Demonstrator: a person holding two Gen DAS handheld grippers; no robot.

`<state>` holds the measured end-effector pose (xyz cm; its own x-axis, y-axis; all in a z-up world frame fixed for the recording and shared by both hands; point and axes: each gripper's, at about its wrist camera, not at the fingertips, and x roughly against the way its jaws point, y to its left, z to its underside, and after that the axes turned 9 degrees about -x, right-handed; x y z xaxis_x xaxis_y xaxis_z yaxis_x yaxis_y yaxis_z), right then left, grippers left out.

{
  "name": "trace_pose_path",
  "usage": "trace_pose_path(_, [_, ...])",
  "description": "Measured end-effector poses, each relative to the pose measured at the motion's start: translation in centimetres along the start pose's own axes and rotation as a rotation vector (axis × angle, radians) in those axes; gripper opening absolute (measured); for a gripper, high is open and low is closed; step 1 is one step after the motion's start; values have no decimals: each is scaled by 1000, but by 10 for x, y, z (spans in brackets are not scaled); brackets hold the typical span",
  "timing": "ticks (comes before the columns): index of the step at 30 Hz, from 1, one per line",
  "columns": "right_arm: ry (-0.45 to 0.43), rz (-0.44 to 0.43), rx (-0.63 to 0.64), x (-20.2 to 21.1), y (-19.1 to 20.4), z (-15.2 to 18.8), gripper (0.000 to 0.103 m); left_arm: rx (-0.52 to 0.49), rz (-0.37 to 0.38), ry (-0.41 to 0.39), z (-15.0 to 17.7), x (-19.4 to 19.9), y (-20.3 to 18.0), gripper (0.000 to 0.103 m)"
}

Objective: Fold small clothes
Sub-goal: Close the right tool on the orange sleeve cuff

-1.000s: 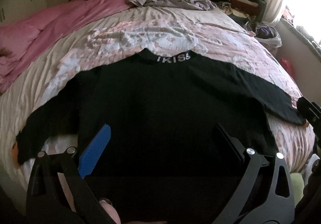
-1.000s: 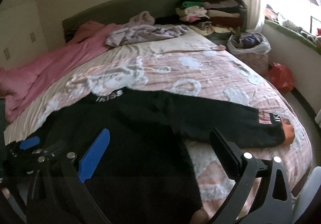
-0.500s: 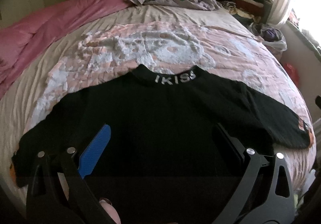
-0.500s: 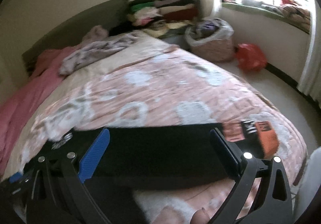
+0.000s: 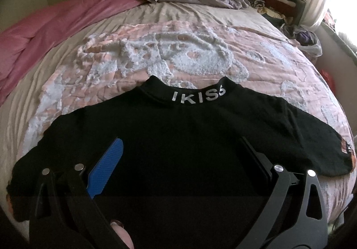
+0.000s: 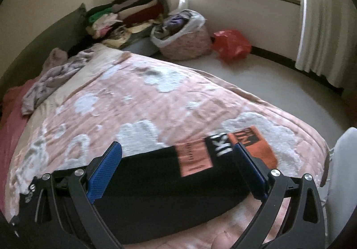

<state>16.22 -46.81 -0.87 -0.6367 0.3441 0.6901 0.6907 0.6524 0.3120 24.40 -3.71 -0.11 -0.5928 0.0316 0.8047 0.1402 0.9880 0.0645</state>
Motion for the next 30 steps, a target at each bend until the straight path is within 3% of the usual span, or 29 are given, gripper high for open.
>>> trace_pose_path(11, [-29, 126, -42, -19, -45, -4, 99, -10, -19, 6, 5, -23, -4, 94])
trace_pose_path(15, [9, 186, -49, -38, -60, -1, 99, -5, -35, 7, 5, -29, -2, 94])
trace_pose_path(20, [85, 172, -58, -57, -70, 3, 99, -11, -48, 11, 7, -34, -4, 94])
trace_pose_path(24, [81, 144, -40, -56, -64, 6, 99, -20, -45, 17, 11, -36, -8, 94])
trace_pose_path(25, [80, 136, -41, -55, -65, 6, 94, -24, -44, 20, 13, -36, -10, 94])
trace_pose_path(26, [75, 132, -41, -54, -65, 6, 76, -26, -42, 22, 14, -37, -11, 94])
trace_pose_path(29, [66, 101, -25, -50, -61, 6, 40, -30, -33, 24, 18, -34, -14, 94])
trace_pose_path(30, [62, 80, -18, -48, -59, 5, 36, -31, -29, 19, 20, -31, -15, 94])
